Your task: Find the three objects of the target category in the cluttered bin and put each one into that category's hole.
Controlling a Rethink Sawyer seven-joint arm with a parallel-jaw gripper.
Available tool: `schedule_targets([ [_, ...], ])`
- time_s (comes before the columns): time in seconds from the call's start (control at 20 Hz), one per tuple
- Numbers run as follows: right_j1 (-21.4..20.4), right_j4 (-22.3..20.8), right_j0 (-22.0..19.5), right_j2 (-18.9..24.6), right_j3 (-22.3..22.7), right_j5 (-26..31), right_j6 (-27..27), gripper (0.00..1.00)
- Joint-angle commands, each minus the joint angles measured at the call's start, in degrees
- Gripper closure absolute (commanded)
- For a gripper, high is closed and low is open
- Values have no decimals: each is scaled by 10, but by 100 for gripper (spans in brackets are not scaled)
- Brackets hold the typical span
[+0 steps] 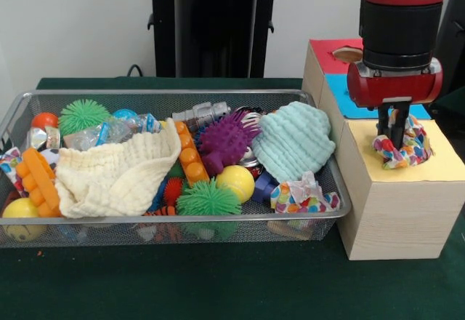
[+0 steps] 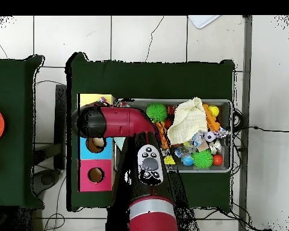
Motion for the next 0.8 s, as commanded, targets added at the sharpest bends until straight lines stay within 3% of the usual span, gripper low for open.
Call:
schedule_targets([
  [0.05, 30, 28, 18, 24, 71, 35, 122, 100],
  [0.8, 44, 51, 33, 24, 73, 3, 124, 100],
])
